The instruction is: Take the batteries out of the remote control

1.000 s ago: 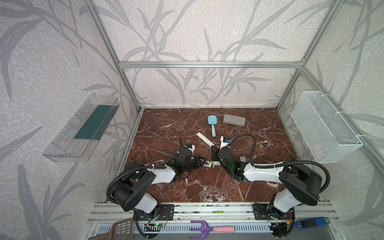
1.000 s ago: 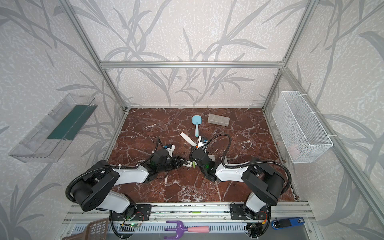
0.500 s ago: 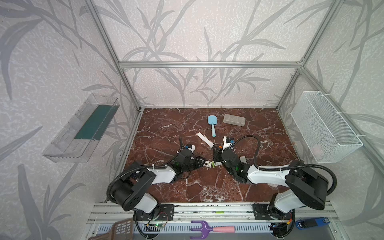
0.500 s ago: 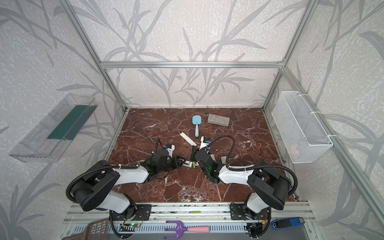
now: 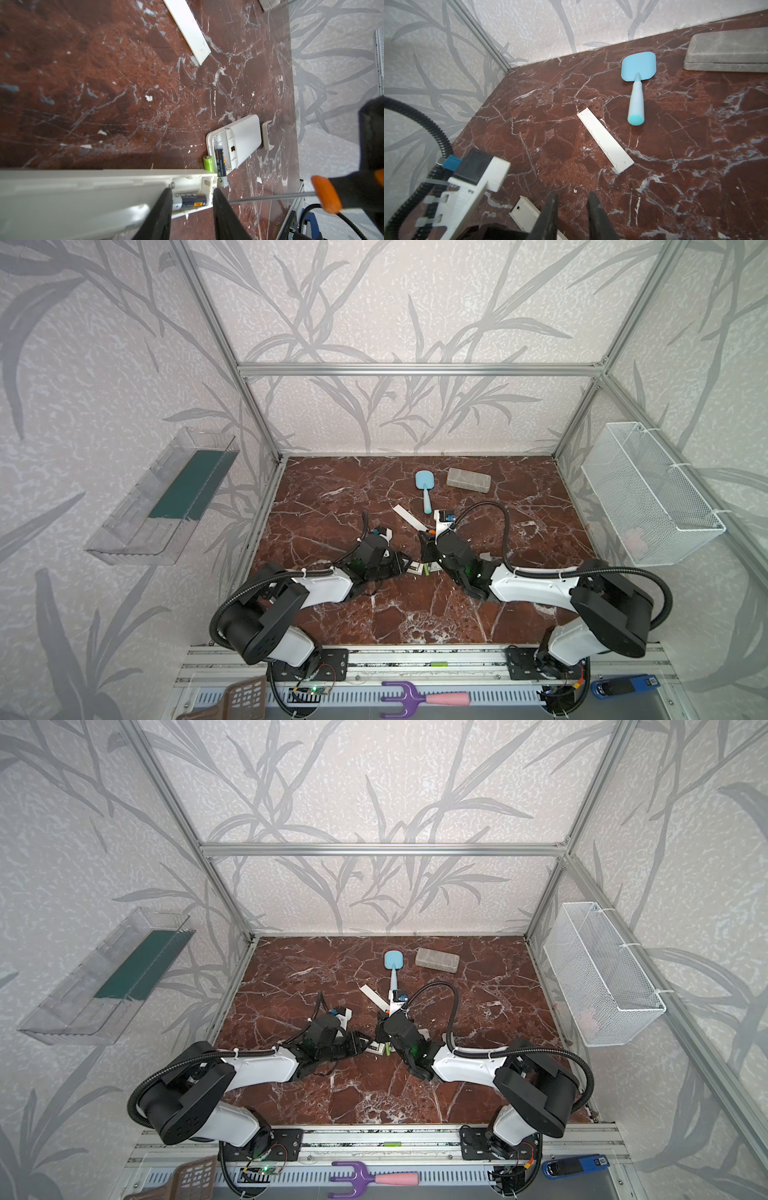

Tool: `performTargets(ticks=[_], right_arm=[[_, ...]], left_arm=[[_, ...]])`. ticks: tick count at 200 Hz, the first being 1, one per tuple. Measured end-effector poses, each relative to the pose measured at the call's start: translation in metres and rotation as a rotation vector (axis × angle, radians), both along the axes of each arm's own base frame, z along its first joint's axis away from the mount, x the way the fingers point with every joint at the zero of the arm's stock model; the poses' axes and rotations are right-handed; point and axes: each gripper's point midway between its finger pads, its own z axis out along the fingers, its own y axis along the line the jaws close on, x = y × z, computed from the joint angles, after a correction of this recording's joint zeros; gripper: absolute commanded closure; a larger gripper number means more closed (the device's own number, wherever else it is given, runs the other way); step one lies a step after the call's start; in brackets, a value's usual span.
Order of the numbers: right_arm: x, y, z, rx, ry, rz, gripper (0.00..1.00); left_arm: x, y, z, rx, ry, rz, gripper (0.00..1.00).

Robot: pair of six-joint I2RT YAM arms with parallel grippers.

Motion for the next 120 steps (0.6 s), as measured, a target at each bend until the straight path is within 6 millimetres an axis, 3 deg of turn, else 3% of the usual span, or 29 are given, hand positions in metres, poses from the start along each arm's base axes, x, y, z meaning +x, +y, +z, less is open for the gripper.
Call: performTargets(ticks=[16, 63, 94, 120], right_arm=[[0.0, 0.006, -0.003, -0.029, -0.001, 0.035, 1.0], [0.013, 0.017, 0.019, -0.029, -0.041, 0.095, 1.0], [0.023, 0.01, 0.011, -0.054, -0.026, 0.095, 1.0], [0.031, 0.023, 0.0, -0.067, -0.003, 0.135, 1.0]], left_arm=[[-0.002, 0.005, 0.001, 0.011, 0.011, -0.003, 0.63], [-0.008, 0.031, 0.006, 0.053, 0.044, 0.021, 0.63], [-0.017, 0.046, 0.006, 0.086, 0.069, 0.04, 0.63], [-0.024, 0.056, 0.006, 0.104, 0.075, 0.054, 0.63]])
